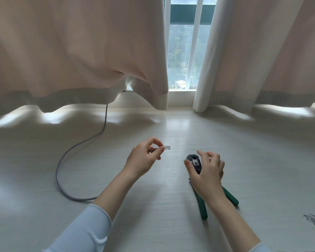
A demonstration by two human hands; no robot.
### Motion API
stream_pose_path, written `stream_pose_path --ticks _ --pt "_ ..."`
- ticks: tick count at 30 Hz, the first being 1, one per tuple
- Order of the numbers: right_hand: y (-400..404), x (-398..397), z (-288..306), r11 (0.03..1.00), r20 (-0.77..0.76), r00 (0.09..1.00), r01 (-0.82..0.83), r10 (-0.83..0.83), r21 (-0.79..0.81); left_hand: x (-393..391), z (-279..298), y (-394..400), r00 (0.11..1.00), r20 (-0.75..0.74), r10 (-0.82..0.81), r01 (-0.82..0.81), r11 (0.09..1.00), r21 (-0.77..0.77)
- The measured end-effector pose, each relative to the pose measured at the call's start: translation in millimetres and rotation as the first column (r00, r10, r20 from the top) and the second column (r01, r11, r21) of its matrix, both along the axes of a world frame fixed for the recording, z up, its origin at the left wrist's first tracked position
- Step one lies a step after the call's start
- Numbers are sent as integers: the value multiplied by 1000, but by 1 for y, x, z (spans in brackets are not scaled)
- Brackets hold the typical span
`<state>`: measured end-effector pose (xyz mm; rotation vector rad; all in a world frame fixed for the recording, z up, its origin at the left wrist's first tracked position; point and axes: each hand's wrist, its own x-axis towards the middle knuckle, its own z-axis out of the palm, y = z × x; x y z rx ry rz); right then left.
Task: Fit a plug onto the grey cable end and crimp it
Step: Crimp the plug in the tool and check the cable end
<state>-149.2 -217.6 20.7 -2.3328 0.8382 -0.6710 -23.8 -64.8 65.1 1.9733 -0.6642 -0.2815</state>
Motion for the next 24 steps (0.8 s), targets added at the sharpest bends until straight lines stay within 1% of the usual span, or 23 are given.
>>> stream_pose_path --ticks 4,8,15,24 --pt "7 13 20 976 126 971 -213 206 53 -1 -1 0 1000 2 -12 12 1000 -3" --pt "10 22 30 936 161 928 -349 336 56 -2 -3 1 999 1 -33 33 999 -5" --pt "11 29 32 904 125 901 -424 415 51 -3 -10 2 998 -1 -61 61 998 13" --pt "12 28 24 897 106 895 -439 433 45 -6 -20 5 998 -5 -57 57 998 28"
